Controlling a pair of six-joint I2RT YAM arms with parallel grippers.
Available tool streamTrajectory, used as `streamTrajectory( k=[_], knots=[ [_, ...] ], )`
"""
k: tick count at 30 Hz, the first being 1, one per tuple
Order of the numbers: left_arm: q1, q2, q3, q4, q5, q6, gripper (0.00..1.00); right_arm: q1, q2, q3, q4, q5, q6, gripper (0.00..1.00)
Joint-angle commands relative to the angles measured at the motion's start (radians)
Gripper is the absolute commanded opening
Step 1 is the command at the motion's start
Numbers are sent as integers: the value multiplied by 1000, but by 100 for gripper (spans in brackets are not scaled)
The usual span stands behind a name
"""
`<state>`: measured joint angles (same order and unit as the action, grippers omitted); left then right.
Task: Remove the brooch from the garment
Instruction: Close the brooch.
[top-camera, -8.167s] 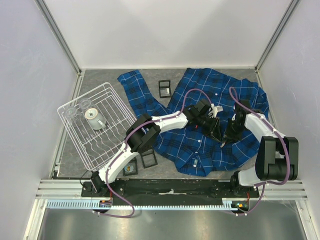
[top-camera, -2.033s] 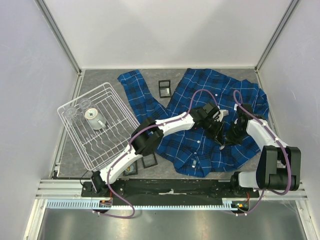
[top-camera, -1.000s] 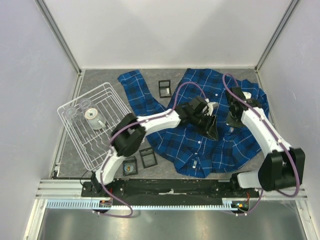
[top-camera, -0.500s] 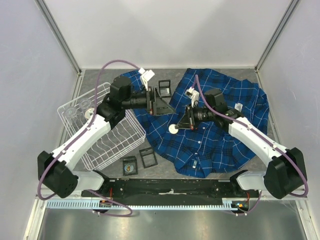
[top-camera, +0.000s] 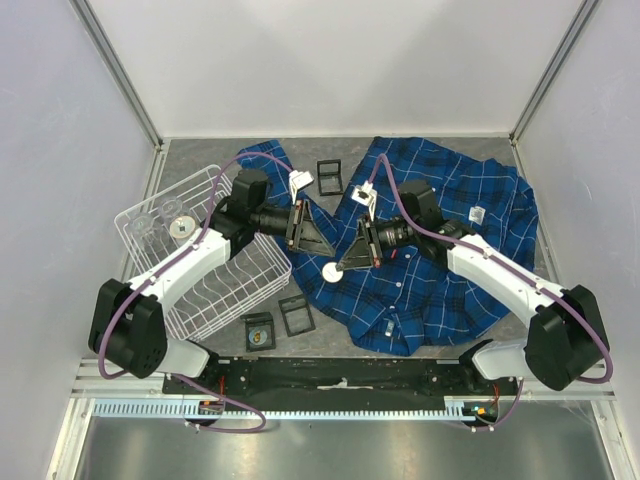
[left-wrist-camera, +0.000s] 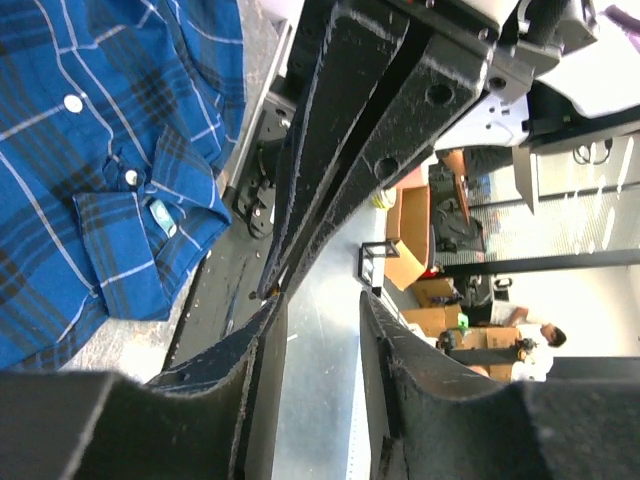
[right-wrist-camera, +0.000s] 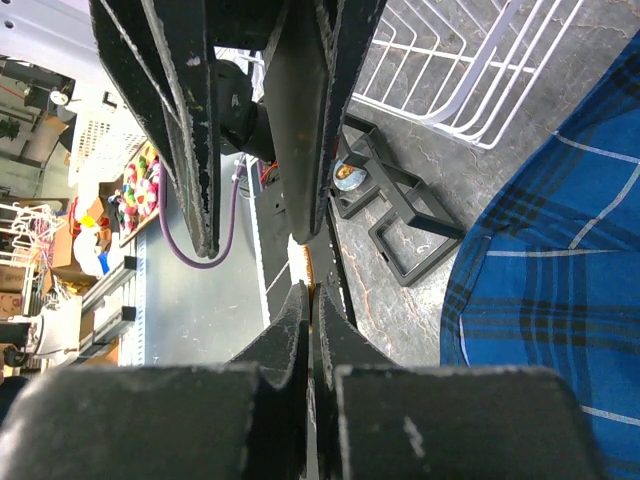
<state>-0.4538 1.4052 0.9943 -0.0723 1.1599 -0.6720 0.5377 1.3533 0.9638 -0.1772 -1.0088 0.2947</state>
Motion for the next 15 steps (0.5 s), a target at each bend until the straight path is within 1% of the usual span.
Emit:
streamTrajectory(
  k=[1,4,5,7,12,15],
  knots=[
    [0,6,44,-122,84,116,41,-1,-10,46,13,-21,-46,0],
    [-2,-2,43,-181,54,158,47,-1,-11,49,4,-17,-58,0],
    [-2,-8,34,-182,52,160,50,1,-16,49,1,-19,-57,0],
    [-6,-6,27,-184,38,163,52,-2,-17,49,1,-20,-62,0],
    [-23,9,20,-190,12,170,50,1,-23,47,-1,-37,-65,0],
    [-23,20,29,-207,3,193,51,-1,-23,46,1,-34,-65,0]
  ],
)
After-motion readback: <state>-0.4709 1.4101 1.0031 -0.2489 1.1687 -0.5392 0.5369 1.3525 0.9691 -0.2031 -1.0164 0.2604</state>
